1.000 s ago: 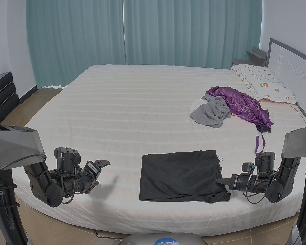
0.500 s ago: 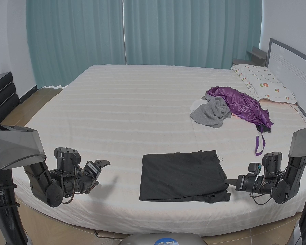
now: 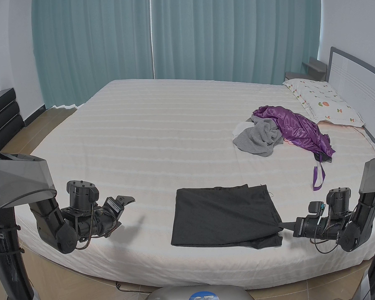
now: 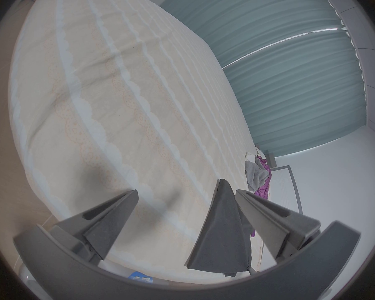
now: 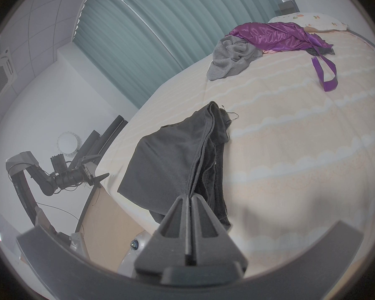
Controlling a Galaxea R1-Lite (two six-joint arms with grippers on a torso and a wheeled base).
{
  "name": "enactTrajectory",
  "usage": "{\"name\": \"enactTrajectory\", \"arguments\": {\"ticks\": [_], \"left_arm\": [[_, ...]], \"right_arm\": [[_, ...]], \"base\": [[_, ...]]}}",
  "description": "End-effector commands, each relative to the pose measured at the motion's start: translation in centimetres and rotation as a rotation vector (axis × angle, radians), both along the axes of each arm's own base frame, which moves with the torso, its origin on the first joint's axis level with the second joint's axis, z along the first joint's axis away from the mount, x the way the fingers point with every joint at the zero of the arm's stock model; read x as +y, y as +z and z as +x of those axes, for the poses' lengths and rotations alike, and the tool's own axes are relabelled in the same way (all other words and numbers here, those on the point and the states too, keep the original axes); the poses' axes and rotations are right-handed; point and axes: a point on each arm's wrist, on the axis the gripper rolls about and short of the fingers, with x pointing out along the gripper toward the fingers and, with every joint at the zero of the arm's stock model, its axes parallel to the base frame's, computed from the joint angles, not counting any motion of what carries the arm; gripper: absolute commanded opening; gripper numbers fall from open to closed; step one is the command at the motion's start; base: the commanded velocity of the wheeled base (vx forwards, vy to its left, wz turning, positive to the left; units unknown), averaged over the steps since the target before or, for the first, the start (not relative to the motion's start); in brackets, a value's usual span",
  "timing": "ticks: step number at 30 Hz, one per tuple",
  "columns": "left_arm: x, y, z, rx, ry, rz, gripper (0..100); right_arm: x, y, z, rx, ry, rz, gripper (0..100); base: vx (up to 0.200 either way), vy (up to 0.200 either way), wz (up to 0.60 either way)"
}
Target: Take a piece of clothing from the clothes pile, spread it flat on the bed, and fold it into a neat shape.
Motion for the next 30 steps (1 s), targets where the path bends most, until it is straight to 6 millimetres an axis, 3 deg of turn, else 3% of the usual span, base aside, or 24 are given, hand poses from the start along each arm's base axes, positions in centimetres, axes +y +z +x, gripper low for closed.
{"name": "enactTrajectory", "arguments": {"ticks": [1,5,6,11,12,16,21,30], "left_arm": [[0.0,0.0,0.0,-0.001,0.000,0.000,100],[0.0,0.0,0.0,-0.001,0.000,0.000,100],[0.0,0.0,0.0,-0.001,0.000,0.000,100],[0.0,0.0,0.0,-0.001,0.000,0.000,100],[0.0,0.0,0.0,-0.001,0.001,-0.001,100],[0.0,0.1,0.0,-0.002,0.001,-0.002,100],[0.0,0.0,0.0,-0.001,0.001,-0.001,100],[0.0,0.0,-0.1,0.001,0.002,-0.002,100]], "right_arm": [[-0.1,-0.8,-0.2,0.031,0.010,-0.017,0],[-0.1,-2.4,0.2,0.061,0.026,-0.042,0],[-0.1,-2.4,0.4,0.055,0.023,-0.045,100],[-0.1,-2.0,0.8,0.030,0.016,-0.041,100],[0.0,-0.8,2.4,-0.047,0.009,-0.026,100],[0.4,-0.4,5.5,-0.100,-0.056,0.014,100],[1.4,-0.7,9.4,-0.132,-0.164,0.051,100],[3.4,-2.7,14.1,-0.055,-0.184,0.103,100]], "base": [[0.000,0.000,0.00],[0.000,0.000,0.00],[0.000,0.000,0.00],[0.000,0.000,0.00],[0.000,0.000,0.00],[0.000,0.000,0.00],[0.000,0.000,0.00],[0.000,0.000,0.00]]}}
